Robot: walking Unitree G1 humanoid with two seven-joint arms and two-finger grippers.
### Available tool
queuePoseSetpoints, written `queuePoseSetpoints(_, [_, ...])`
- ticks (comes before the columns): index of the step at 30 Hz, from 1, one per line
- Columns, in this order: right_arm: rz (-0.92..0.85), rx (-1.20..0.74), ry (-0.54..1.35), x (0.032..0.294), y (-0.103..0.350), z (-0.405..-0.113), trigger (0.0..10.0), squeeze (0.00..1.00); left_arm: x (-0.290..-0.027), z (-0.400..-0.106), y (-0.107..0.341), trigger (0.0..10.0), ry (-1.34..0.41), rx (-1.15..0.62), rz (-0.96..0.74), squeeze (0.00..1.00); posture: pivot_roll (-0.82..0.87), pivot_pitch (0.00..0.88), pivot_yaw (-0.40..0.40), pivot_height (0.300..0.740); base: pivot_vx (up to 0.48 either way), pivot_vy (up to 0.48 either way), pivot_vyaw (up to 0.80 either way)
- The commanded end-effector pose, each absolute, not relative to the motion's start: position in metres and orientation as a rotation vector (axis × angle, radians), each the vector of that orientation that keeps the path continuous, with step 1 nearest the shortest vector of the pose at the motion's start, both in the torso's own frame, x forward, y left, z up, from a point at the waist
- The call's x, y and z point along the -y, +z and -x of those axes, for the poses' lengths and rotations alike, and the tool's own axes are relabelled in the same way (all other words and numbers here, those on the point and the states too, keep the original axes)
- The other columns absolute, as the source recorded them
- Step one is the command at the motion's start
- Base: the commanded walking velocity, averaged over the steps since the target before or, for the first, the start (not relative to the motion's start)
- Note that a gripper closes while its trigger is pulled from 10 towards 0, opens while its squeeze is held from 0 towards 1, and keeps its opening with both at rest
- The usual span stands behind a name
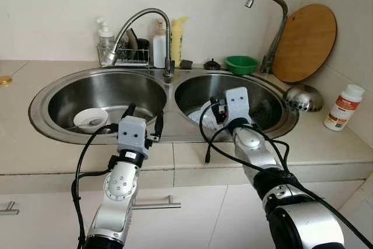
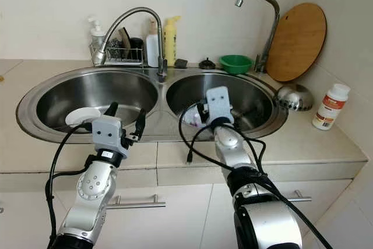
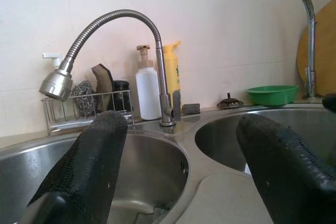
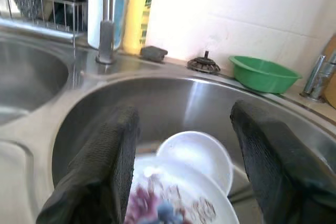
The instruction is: Kitchen organization
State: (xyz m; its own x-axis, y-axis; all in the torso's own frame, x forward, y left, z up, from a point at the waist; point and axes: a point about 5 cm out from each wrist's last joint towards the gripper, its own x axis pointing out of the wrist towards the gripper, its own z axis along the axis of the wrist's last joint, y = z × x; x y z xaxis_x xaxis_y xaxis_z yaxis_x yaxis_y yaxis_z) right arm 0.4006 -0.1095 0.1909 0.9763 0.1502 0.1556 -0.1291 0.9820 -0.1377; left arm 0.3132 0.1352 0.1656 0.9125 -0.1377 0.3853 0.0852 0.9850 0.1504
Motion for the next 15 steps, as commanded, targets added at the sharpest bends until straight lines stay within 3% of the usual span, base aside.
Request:
queuePoseSetpoints(1, [0.089, 0.195, 0.128, 0.113, 0.199, -0.401, 10.0, 1.00, -0.132, -0.313, 0.166, 10.0, -0.132, 0.399, -0.137, 0.00, 0.10, 0.000, -0.070, 0.740, 0.000, 0.000, 0.00])
queuePoseSetpoints(7, [0.032, 0.293, 0.063, 0.125, 0.211, -0.395, 10.0, 1.00, -0.132, -0.312, 0.166, 10.0, -0.135, 0.412, -0.122, 0.00, 0.10, 0.000, -0.071, 0.740, 0.000, 0.000, 0.00])
queuePoseSetpoints(8, [-0.020, 0.379, 0.001, 0.132, 0.222, -0.387, 10.0, 0.78, -0.129, -0.311, 0.168, 10.0, -0.152, 0.418, -0.115, 0.00, 0.10, 0.000, -0.069, 0.740, 0.000, 0.000, 0.00])
queuePoseSetpoints(9, [-0.028, 0.392, -0.006, 0.133, 0.224, -0.386, 10.0, 0.78, -0.129, -0.311, 0.168, 10.0, -0.153, 0.419, -0.115, 0.00, 0.10, 0.000, -0.069, 0.740, 0.000, 0.000, 0.00])
queuePoseSetpoints(10, [-0.040, 0.410, -0.010, 0.132, 0.226, -0.383, 10.0, 0.00, -0.128, -0.312, 0.168, 10.0, -0.154, 0.410, -0.108, 0.00, 0.10, 0.000, -0.068, 0.740, 0.000, 0.000, 0.00])
queuePoseSetpoints(15, [-0.058, 0.469, 0.009, 0.125, 0.232, -0.370, 10.0, 0.00, -0.127, -0.312, 0.172, 10.0, -0.174, 0.441, -0.116, 0.00, 0.10, 0.000, -0.062, 0.740, 0.000, 0.384, 0.00])
